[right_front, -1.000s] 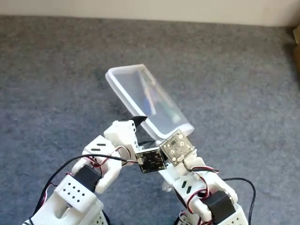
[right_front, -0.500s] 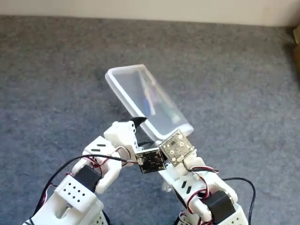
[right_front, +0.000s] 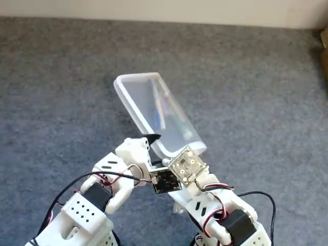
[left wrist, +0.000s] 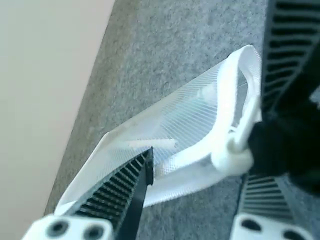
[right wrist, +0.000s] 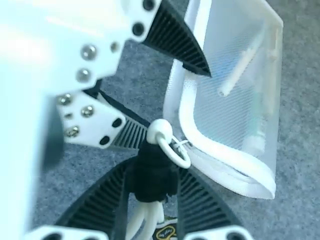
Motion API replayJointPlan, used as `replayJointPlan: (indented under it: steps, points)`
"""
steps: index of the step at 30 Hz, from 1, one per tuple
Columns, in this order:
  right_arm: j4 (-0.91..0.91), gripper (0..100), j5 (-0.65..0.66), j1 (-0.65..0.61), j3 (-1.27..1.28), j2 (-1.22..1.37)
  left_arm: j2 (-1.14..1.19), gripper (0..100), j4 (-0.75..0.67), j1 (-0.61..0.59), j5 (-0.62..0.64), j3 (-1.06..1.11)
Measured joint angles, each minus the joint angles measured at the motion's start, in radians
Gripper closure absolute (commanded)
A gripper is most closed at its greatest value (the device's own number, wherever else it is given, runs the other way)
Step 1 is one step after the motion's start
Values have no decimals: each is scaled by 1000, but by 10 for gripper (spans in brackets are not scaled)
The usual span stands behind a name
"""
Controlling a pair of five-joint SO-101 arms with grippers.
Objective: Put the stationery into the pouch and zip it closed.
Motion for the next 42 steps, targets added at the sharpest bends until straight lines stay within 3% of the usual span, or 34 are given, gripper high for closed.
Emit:
replayJointPlan:
  steps: [4,10,16,24,33,42]
  points:
    - [2,994,0,0,-11,0,-2,750,-3,2,0,12]
    - [5,994,-20,0,-52,0,-2,905,-6,2,0,12]
    - [6,994,-26,25,-55,-11,-2,997,-6,6,0,12]
    - [-48,994,-78,180,-77,-15,-2,993,-6,6,3,12]
    - [-135,993,-107,310,-77,-9,-9,993,-8,-58,153,-20]
    - [-190,993,-107,387,-37,-9,-8,994,-11,-64,201,-28]
